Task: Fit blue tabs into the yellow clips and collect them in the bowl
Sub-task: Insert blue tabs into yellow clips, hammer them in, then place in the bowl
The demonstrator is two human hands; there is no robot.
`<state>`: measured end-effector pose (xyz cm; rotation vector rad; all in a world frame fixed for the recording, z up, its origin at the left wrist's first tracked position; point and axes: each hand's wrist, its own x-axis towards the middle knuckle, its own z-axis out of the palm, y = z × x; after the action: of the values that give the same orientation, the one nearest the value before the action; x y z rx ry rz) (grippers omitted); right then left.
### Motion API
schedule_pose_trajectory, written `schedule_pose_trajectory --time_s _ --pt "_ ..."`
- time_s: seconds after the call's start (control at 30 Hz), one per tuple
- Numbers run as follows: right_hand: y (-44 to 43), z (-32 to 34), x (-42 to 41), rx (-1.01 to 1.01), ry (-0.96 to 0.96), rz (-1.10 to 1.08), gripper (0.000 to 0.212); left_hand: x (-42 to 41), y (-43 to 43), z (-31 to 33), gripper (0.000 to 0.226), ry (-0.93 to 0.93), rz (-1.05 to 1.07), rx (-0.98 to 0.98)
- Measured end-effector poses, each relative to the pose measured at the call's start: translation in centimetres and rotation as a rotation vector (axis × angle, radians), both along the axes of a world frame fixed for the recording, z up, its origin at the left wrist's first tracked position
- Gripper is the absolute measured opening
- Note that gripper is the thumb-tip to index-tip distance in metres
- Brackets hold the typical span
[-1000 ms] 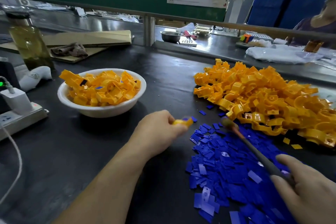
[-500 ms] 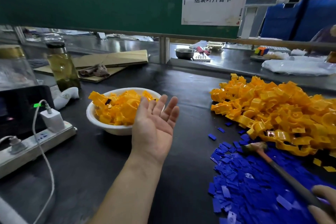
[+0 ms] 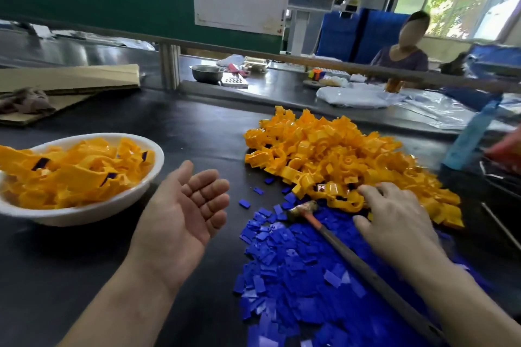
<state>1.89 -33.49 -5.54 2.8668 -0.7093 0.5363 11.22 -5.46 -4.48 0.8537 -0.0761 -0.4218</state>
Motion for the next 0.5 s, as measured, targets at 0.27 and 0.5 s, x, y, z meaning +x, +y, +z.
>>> schedule_pose_trajectory --time_s 0.27,0.5 --pt "-3.2 -2.4 5.6 0.164 0.328 -0.003 0.066 -0.5 -1.2 -0.6 0.039 -0.025 -0.132 0.08" --pt "-2.7 -1.5 1.5 -0.072 0.217 0.17 0.019 -1.4 -2.2 -0.8 0.047 -0.035 -0.19 0.168"
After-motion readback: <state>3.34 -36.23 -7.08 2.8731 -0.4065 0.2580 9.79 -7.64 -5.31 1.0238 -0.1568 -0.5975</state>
